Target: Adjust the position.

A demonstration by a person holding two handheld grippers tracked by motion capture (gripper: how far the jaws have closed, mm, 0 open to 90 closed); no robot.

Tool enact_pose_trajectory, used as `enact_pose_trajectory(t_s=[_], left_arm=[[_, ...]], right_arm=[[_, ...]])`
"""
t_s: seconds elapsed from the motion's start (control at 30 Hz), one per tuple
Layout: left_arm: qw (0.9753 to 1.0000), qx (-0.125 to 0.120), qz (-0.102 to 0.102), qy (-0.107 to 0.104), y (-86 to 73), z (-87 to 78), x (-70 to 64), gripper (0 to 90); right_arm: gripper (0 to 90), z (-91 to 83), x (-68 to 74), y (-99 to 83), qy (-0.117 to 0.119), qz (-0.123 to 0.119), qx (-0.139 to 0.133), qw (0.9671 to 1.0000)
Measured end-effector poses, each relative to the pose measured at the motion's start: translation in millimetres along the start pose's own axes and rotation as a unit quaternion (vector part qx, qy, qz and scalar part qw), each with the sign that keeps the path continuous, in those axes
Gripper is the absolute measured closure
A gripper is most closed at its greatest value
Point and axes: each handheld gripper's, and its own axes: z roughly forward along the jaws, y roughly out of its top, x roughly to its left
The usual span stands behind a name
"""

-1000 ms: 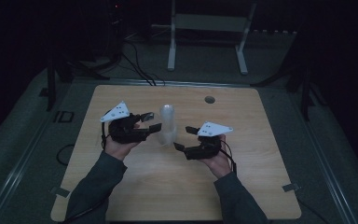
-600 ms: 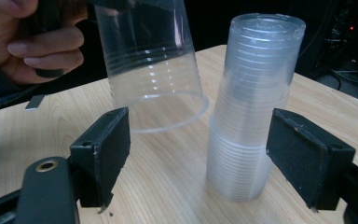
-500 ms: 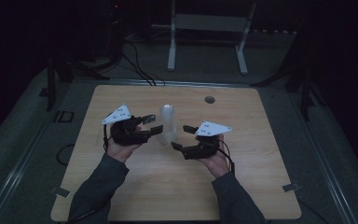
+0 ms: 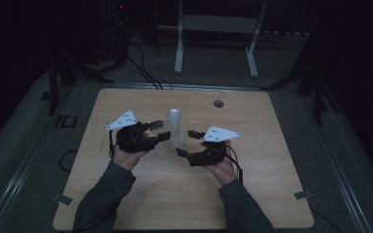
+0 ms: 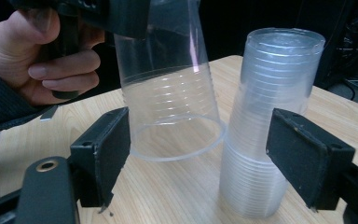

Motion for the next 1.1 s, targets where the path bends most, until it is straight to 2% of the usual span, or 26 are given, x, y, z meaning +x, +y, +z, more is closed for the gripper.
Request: enact_pose_trajectory(t_s=[0.43, 0.87, 1.1], left_arm=[[0.9998, -0.008, -0.012, -0.013, -1.9, 2.3, -0.7, 41.0], [0.9986, -0.024, -0.038, -0.028, -7.4, 2.5, 0.8, 41.0], [0.9978, -0.028, -0.048, -0.036, -9.9, 4.6, 0.5, 41.0]], right_arm=[[20.8, 5.0, 4.7, 0.4, 0.012, 0.001, -0.009, 0.9999], [17.1, 7.7, 6.3, -0.5, 0.017, 0.014, -0.025, 0.9994], [15.6, 8.9, 8.0, -0.3, 0.024, 0.012, -0.029, 0.9992]])
